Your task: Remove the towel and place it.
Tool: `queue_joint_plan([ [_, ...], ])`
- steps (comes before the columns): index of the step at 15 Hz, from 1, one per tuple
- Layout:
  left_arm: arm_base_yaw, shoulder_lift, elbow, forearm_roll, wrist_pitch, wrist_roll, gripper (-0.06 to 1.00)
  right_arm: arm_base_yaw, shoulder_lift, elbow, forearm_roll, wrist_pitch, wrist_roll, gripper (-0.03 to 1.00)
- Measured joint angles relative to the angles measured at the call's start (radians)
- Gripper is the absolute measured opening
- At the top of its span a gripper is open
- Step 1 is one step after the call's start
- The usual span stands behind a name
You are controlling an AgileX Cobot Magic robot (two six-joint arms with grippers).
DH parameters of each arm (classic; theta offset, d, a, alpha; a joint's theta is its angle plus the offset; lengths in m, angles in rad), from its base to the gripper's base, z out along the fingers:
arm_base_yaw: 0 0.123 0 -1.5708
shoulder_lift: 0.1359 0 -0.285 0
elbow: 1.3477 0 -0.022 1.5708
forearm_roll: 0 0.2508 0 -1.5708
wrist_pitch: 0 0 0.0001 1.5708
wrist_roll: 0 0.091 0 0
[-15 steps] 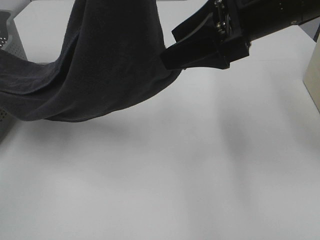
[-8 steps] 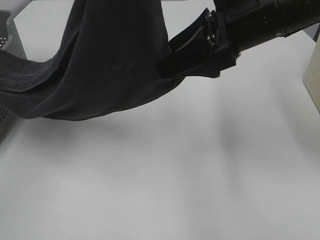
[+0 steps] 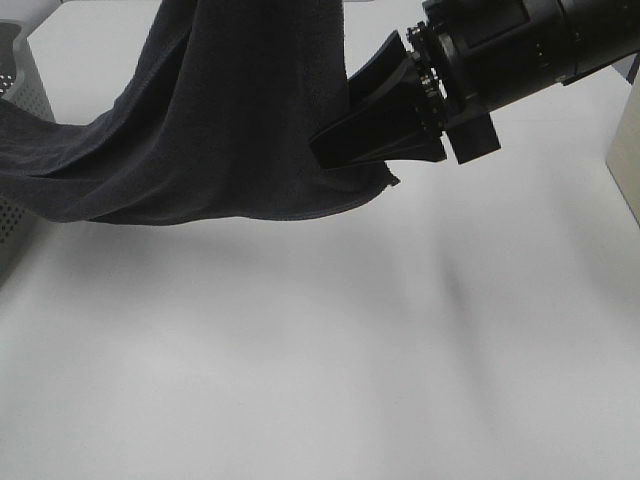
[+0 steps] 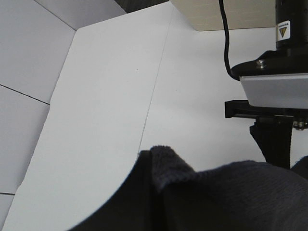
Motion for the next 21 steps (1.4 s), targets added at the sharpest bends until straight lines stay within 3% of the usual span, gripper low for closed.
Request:
queue_joint_plan([
  [3, 0.0, 0.0, 0.0, 0.001, -0.053, 0.003, 0.0, 0.0, 0.0, 0.0, 0.0, -0.022, 0.0, 0.29],
  [6, 0.0, 0.008, 0.0, 0.001, -0.107, 0.004, 0.0, 0.0, 0.0, 0.0, 0.0, -0.027, 0.002, 0.19],
  [8, 0.0, 0.016, 0.0, 0.0, -0.108, 0.004, 0.0, 0.0, 0.0, 0.0, 0.0, -0.027, 0.025, 0.02],
  [11, 0.0, 0.017, 0.0, 0.002, -0.103, 0.004, 0.0, 0.0, 0.0, 0.0, 0.0, -0.048, 0.061, 0.02],
  [13, 0.0, 0.017, 0.0, 0.004, -0.074, -0.015, 0.0, 0.0, 0.0, 0.0, -0.02, -0.155, 0.268, 0.02],
  [15, 0.0, 0.017, 0.0, 0.016, -0.043, -0.047, 0.0, 0.0, -0.014, -0.019, -0.14, -0.192, 0.455, 0.02],
  [18, 0.0, 0.018, 0.0, 0.035, -0.072, -0.064, 0.0, 0.0, -0.08, -0.158, -0.425, -0.164, 0.814, 0.02],
  [20, 0.0, 0.019, 0.0, 0.037, -0.162, -0.066, 0.0, 0.0, -0.091, -0.318, -0.632, -0.094, 1.075, 0.02],
  [21, 0.0, 0.019, 0.0, 0.036, -0.186, -0.066, 0.0, 0.0, -0.091, -0.364, -0.682, -0.076, 1.135, 0.02],
])
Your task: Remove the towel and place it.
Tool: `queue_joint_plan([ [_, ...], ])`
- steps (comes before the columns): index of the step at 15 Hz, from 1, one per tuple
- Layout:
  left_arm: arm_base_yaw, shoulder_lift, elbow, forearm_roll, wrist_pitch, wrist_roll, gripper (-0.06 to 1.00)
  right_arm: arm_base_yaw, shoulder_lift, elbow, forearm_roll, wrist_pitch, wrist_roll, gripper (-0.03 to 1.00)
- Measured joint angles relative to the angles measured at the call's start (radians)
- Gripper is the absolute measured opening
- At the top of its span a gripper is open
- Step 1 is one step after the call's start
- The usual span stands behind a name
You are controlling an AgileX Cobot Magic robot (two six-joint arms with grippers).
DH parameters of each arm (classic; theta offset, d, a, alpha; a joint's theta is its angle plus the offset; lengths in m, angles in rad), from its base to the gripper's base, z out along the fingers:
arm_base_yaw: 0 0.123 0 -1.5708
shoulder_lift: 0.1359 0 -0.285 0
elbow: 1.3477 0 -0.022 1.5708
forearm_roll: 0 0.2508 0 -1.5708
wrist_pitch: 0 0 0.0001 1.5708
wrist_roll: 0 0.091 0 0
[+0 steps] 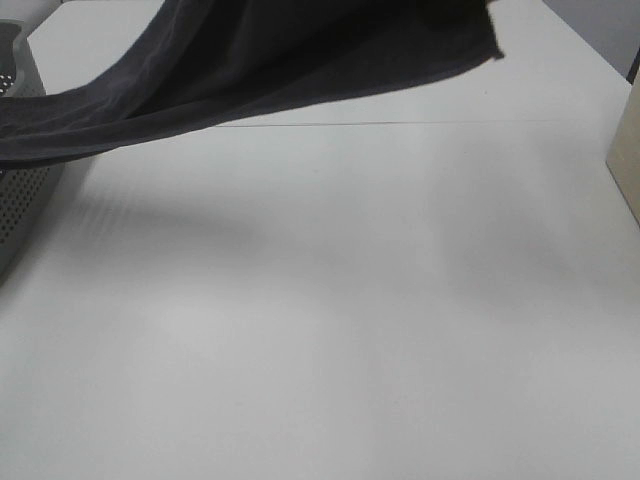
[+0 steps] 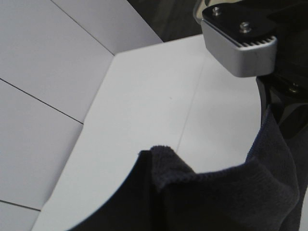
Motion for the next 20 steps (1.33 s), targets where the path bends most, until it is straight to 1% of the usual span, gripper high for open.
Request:
queue_joint_plan([
  [2, 0.023, 0.001, 0.0, -0.018, -0.122, -0.003, 0.0, 0.0, 0.003, -0.172, -0.156, 0.034, 0.164, 0.02],
  [3, 0.039, 0.004, 0.0, -0.036, -0.177, -0.003, 0.0, 0.0, 0.014, -0.257, -0.204, 0.037, 0.205, 0.02],
  [4, 0.069, 0.016, 0.0, -0.063, -0.264, -0.003, 0.0, 0.0, 0.061, -0.428, -0.233, 0.053, 0.225, 0.02],
  [5, 0.076, 0.022, 0.0, -0.063, -0.285, -0.003, 0.0, 0.0, 0.077, -0.466, -0.234, 0.056, 0.217, 0.02],
  [7, 0.114, 0.045, 0.0, -0.066, -0.335, -0.003, 0.0, 0.0, 0.125, -0.571, -0.255, 0.074, 0.171, 0.02],
  [9, 0.156, 0.062, 0.0, -0.062, -0.347, 0.007, 0.0, 0.0, 0.143, -0.598, -0.326, 0.078, 0.149, 0.02],
  [10, 0.171, 0.072, 0.0, -0.06, -0.35, 0.045, 0.0, 0.0, 0.149, -0.599, -0.363, 0.072, 0.148, 0.02],
  [11, 0.175, 0.078, 0.0, -0.058, -0.353, 0.067, 0.0, 0.0, 0.151, -0.599, -0.378, 0.064, 0.148, 0.02],
  [13, 0.175, 0.101, 0.001, -0.044, -0.372, 0.189, 0.0, 0.0, 0.167, -0.599, -0.447, 0.003, 0.154, 0.02],
  [14, 0.175, 0.112, 0.001, -0.033, -0.397, 0.23, 0.0, 0.0, 0.178, -0.599, -0.49, -0.034, 0.163, 0.02],
  [16, 0.175, 0.135, 0.001, 0.012, -0.488, 0.248, 0.0, 0.0, 0.197, -0.599, -0.583, -0.104, 0.184, 0.02],
  [17, 0.183, 0.161, 0.001, 0.057, -0.622, 0.253, 0.0, 0.0, 0.217, -0.599, -0.662, -0.193, 0.184, 0.02],
  [18, 0.195, 0.174, 0.001, 0.065, -0.701, 0.253, 0.0, 0.0, 0.222, -0.599, -0.689, -0.25, 0.184, 0.02],
  [19, 0.203, 0.18, 0.001, 0.067, -0.742, 0.253, 0.0, 0.0, 0.224, -0.599, -0.699, -0.312, 0.184, 0.02],
  [20, 0.221, 0.192, 0.001, 0.067, -0.804, 0.253, 0.0, 0.0, 0.224, -0.599, -0.701, -0.35, 0.184, 0.02],
])
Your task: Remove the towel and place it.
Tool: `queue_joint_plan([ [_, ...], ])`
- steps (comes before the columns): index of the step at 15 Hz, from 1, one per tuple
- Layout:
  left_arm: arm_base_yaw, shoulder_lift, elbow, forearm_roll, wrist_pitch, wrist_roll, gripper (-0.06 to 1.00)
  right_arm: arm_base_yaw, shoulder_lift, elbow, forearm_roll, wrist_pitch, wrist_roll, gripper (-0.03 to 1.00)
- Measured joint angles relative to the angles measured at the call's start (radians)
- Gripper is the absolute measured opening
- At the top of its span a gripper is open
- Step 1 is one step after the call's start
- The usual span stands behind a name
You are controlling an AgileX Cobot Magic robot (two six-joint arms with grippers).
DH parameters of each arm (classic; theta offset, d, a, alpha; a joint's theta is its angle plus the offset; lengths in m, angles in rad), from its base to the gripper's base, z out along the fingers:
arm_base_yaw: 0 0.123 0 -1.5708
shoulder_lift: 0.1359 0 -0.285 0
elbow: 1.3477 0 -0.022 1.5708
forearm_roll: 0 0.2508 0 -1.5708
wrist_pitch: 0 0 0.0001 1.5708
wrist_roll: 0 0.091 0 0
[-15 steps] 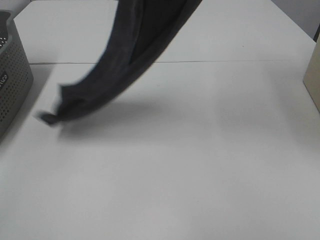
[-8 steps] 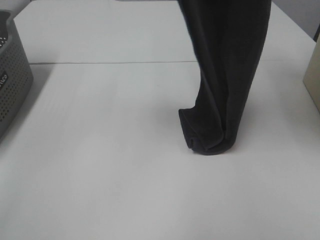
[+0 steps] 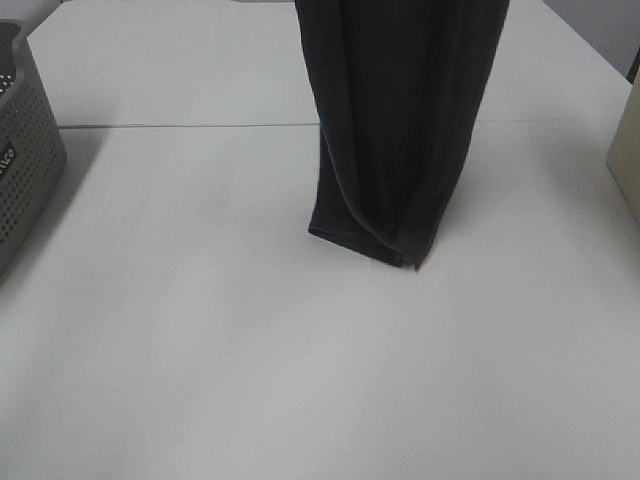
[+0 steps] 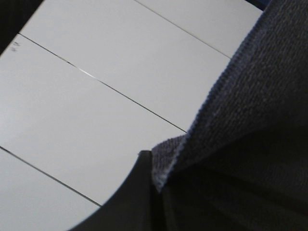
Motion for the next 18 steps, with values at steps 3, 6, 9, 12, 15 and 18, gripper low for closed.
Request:
queue_joint_plan([
  [3, 0.035, 0.024, 0.0, -0.001, -0.162, 0.0, 0.0, 0.0, 0.007, 0.0, 0.004, -0.22, 0.0, 0.02],
  [6, 0.062, 0.05, 0.0, -0.024, -0.273, -0.002, 0.0, 0.0, 0.044, 0.0, 0.065, -0.389, 0.001, 0.02],
  [9, 0.118, 0.088, 0.0, -0.07, -0.396, -0.003, 0.0, 0.005, 0.106, 0.0, 0.143, -0.571, 0.001, 0.02],
  [12, 0.149, 0.128, 0.0, -0.067, -0.432, -0.003, 0.0, 0.006, 0.152, 0.0, 0.158, -0.65, 0.001, 0.02],
  [15, 0.18, 0.218, -0.072, -0.051, -0.466, -0.026, 0.0, 0.006, 0.213, 0.0, 0.158, -0.723, 0.001, 0.02],
  [18, 0.205, 0.363, -0.296, 0.033, -0.463, -0.139, 0.0, 0.006, 0.298, -0.081, 0.158, -0.754, 0.001, 0.02],
])
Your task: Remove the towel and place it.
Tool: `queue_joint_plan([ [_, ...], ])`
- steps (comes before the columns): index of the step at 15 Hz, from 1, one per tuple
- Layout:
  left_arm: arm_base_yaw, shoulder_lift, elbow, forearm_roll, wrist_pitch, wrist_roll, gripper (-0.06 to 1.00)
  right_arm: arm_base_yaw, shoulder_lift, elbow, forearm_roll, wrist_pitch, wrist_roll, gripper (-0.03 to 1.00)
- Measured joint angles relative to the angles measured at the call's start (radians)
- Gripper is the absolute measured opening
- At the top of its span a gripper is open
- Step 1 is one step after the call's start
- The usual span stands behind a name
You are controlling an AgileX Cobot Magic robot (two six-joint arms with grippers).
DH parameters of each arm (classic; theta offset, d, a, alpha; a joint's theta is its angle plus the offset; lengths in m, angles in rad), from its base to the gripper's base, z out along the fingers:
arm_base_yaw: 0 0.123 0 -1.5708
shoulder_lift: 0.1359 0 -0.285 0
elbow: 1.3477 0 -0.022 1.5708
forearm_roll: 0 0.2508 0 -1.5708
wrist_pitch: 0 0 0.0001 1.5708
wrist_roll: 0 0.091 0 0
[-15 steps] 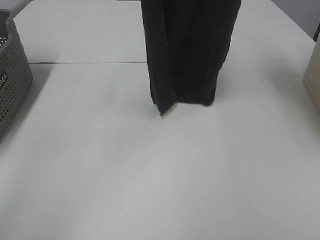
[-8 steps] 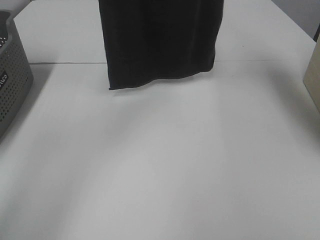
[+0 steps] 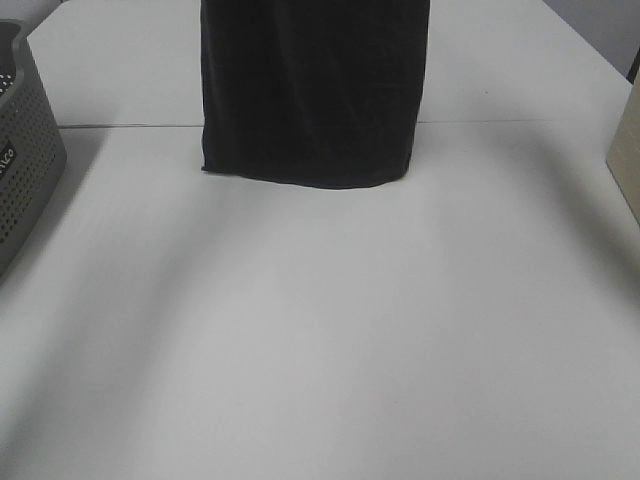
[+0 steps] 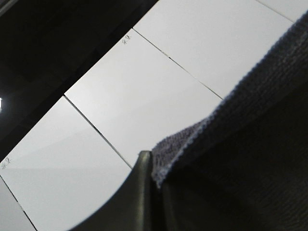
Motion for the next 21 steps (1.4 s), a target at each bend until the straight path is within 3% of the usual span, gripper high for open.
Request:
queue_joint_plan([
  [3, 0.005, 0.105, -0.199, 0.098, 0.055, -0.075, 0.0, 0.0, 0.045, -0.096, 0.0, -0.005, 0.018, 0.02],
  [5, 0.016, 0.125, -0.254, 0.13, 0.083, -0.109, 0.0, 0.0, 0.051, -0.112, 0.001, -0.022, 0.035, 0.02],
  [10, 0.039, 0.132, -0.268, 0.178, 0.11, -0.169, 0.0, 0.001, 0.069, -0.113, 0.001, -0.012, 0.041, 0.02],
  [14, 0.039, 0.134, -0.268, 0.207, 0.226, -0.192, 0.0, 0.001, 0.071, -0.113, 0.001, 0.083, 0.043, 0.02],
  [16, 0.032, 0.134, -0.268, 0.215, 0.384, -0.248, 0.0, 0.001, 0.071, -0.113, 0.023, 0.234, 0.06, 0.02],
  [18, 0.002, 0.128, -0.268, 0.179, 0.664, -0.286, 0.0, 0.001, 0.07, -0.113, 0.062, 0.429, 0.087, 0.02],
  [19, -0.005, 0.122, -0.268, 0.156, 0.733, -0.288, 0.0, 0.001, 0.067, -0.113, 0.069, 0.475, 0.095, 0.02],
  [20, -0.024, 0.103, -0.268, 0.099, 0.917, -0.287, 0.0, 0.0, 0.058, -0.113, 0.076, 0.595, 0.11, 0.02],
  [21, -0.051, 0.053, -0.268, 0.001, 1.279, -0.277, 0.0, 0.0, 0.013, -0.113, 0.091, 0.827, 0.151, 0.02],
])
